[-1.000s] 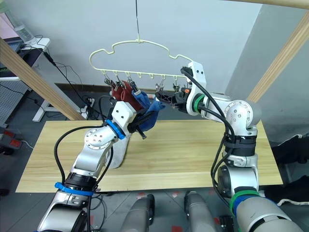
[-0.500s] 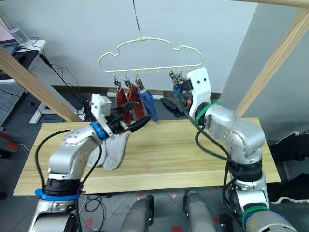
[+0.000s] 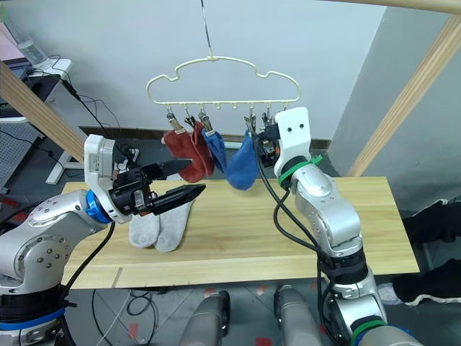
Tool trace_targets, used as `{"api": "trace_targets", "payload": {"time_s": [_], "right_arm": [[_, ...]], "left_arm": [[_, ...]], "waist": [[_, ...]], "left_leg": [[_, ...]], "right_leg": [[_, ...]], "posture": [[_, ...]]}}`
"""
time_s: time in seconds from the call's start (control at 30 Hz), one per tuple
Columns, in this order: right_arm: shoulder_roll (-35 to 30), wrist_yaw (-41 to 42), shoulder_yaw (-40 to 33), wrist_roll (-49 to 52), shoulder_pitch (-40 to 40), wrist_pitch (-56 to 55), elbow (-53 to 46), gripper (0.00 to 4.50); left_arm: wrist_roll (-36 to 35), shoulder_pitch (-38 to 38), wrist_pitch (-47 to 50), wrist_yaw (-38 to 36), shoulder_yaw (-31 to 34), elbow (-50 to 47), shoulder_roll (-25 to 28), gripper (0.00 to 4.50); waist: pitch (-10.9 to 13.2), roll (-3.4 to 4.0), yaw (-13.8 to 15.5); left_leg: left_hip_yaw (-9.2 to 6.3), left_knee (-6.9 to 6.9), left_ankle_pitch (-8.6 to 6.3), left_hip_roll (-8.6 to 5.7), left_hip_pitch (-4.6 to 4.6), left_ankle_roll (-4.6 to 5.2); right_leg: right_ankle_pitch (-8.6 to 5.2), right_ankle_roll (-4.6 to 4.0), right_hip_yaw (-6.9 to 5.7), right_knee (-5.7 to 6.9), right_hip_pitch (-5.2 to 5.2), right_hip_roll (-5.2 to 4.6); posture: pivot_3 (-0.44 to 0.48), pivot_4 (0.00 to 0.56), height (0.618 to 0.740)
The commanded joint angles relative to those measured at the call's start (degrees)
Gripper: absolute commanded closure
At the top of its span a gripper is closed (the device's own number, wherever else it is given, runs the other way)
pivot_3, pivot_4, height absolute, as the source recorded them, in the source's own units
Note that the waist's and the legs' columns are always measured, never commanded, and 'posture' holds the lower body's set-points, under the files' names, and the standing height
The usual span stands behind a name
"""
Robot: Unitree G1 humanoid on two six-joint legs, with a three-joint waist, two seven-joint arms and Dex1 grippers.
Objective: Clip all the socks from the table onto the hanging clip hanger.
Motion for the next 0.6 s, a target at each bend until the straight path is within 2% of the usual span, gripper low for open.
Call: {"api": "trace_targets", "payload": {"time_s": [0.03,0.6], "right_arm": [[1.42,-1.38,-0.09,-2.76,-1.27,-3.42,0.56,1.23],[5.29,-5.14,-3.33,-8.56,-4.34,-9.60,9.68,1.23]], "left_arm": [[0.35,0.01,-1.77,1.21,0.63,-2.22,-0.05,0.00],[1.04,-0.78,-2.75,3.17,-0.62,-2.06,0.06,0.00]], "waist": [[0.00,0.00,0.11],[0.00,0.00,0.26]], "left_leg": [[0.00,0.00,0.00,0.00,0.00,0.00],[0.00,-0.02,0.00,-0.02,0.00,0.00]], "right_leg": [[0.00,0.00,0.00,0.00,0.00,0.00],[0.00,0.00,-0.01,-0.02,0.00,-0.01]], "posture": [[0.050,0.288,0.740],[0.061,0.291,0.740]]}}
